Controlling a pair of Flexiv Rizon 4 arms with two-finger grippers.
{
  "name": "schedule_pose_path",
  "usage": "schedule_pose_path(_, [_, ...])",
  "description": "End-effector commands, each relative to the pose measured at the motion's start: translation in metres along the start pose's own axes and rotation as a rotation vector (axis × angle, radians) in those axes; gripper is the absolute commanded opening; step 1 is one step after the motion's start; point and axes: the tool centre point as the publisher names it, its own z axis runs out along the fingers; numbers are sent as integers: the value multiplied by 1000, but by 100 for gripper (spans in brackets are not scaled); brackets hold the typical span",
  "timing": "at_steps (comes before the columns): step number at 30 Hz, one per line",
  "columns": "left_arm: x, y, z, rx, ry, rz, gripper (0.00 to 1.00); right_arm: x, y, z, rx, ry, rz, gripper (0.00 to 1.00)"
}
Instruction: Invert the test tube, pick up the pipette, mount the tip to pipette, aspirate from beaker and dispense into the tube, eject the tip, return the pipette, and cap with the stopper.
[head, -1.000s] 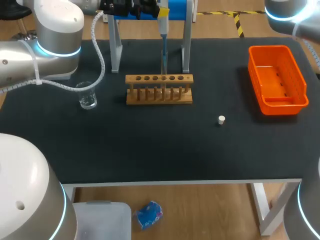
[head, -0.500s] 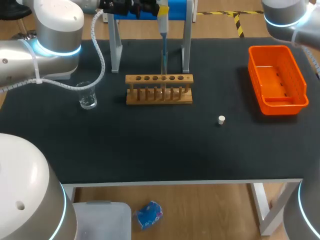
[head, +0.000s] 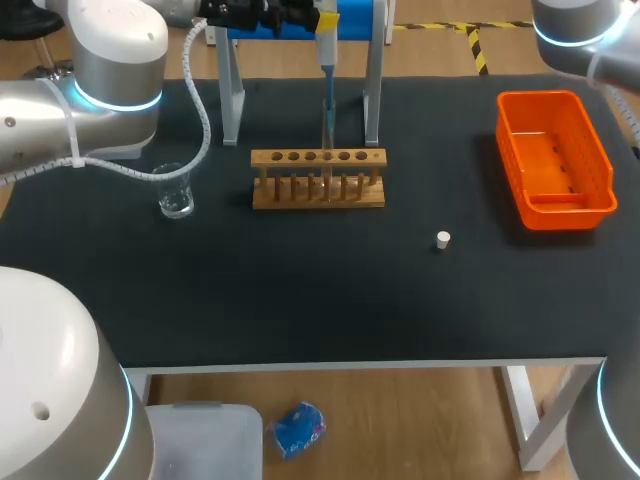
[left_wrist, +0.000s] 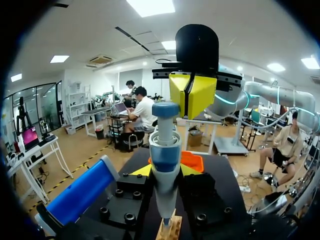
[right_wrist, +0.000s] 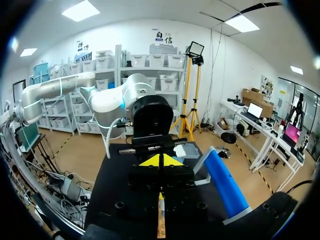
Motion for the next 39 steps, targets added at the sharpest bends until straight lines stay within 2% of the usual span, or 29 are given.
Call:
schedule_pose_path(1, [0, 0, -1, 0, 0, 0, 0, 0, 4, -5, 1, -5, -7, 0])
schedule_pose_path(16, [0, 0, -1, 0, 0, 0, 0, -9, 12, -5, 22, -8, -25, 0])
schedule_pose_path(39, [0, 0, -1, 0, 0, 0, 0, -16, 4, 2, 37, 2, -9, 0])
